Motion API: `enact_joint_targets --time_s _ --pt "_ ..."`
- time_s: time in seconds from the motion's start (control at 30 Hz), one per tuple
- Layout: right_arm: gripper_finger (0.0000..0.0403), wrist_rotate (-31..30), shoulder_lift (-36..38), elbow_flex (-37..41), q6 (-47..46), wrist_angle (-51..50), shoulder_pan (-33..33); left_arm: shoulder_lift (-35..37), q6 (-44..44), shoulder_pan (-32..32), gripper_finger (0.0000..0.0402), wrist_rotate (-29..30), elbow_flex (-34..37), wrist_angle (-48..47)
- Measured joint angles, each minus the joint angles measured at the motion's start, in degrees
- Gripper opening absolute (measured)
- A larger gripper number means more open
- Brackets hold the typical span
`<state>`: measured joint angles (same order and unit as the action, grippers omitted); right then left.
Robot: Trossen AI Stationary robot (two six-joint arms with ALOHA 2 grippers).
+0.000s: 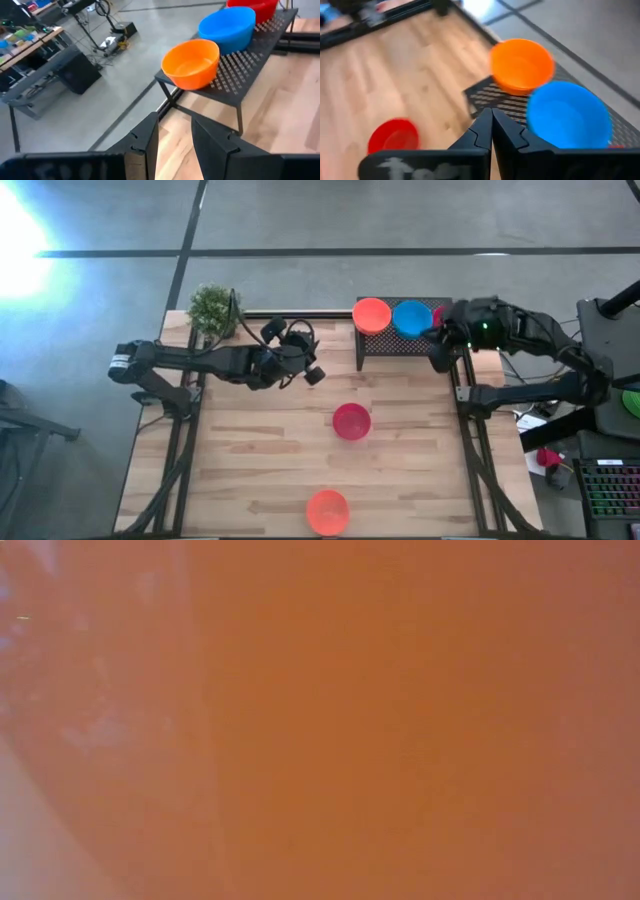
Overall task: Pick & Place Mini bowls
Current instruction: Stack the red bowl on top of the stacked red bowls on the shelf
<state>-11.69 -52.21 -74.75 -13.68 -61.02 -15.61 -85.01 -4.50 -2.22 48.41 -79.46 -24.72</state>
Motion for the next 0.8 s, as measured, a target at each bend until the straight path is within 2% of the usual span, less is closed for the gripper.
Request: enact_joint_targets --time_s 0.23,0.37,0.57,0.8 --pt "0.0008 2.68 -2.32 1.09 4.51 0.01 11.79 0.13 0.14 -0.02 0.0112 -1.07 0.00 -1.72" --pt "0.0008 4.91 -5.35 4.05 3.05 2.15 15.94 0.38 0.16 -0.02 0.0112 -1.10 0.00 -1.92" --pt "0.0008 4.69 -11.46 8.30 -1.83 3.44 16.72 1.63 0.16 -0.09 0.0112 -1.10 0.00 -2.08" --pt "0.0009 5.65 -19.35 8.76 -6.50 5.10 16.10 2.47 0.22 -0.20 0.0112 -1.05 0.00 -4.11"
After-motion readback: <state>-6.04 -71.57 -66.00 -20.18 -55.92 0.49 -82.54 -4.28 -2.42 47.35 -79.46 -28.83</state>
